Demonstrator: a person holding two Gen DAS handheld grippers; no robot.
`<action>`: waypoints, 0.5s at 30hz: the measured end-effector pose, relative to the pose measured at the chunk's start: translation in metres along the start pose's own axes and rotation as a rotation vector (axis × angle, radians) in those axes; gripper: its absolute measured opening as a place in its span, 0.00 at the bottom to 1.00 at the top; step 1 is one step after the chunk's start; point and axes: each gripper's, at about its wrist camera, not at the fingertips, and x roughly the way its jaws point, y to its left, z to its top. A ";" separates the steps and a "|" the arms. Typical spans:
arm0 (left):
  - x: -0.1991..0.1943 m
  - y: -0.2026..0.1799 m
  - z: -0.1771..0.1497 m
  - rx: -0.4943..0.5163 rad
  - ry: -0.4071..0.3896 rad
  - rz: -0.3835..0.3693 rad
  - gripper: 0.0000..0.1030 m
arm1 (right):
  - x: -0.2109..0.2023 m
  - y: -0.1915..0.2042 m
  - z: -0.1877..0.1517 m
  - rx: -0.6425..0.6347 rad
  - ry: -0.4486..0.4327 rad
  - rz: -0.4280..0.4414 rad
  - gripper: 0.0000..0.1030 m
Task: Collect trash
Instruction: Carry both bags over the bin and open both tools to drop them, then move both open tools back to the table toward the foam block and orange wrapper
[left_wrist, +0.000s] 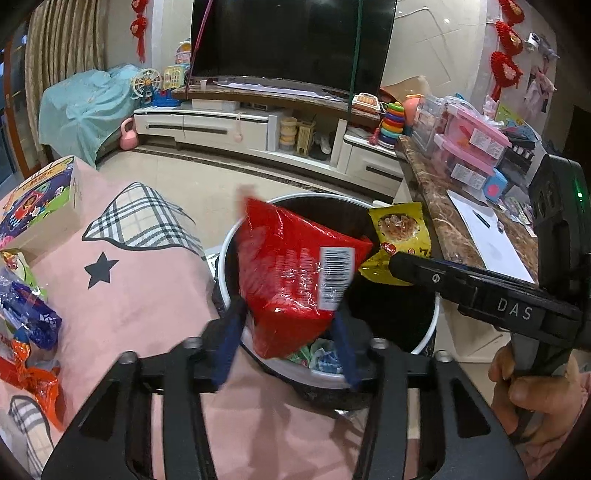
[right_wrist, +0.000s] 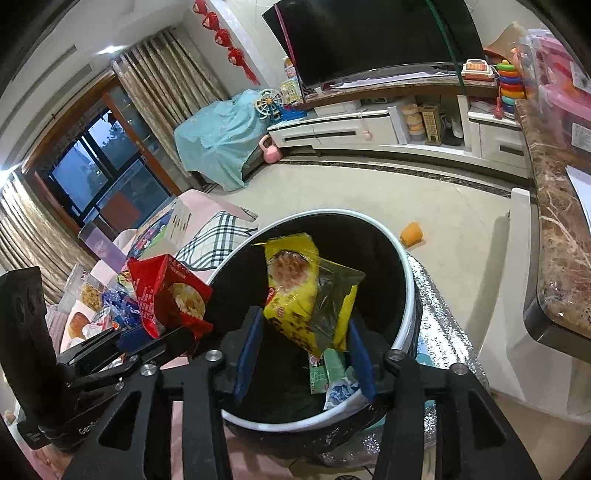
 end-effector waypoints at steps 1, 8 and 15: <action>-0.001 0.000 0.000 -0.001 -0.001 0.002 0.53 | 0.000 -0.001 0.001 0.002 -0.001 -0.001 0.50; -0.010 0.008 -0.011 -0.024 -0.010 0.013 0.62 | -0.006 0.000 0.000 0.015 -0.017 0.000 0.59; -0.027 0.032 -0.041 -0.095 -0.005 0.040 0.63 | -0.014 0.010 -0.007 0.017 -0.041 0.017 0.72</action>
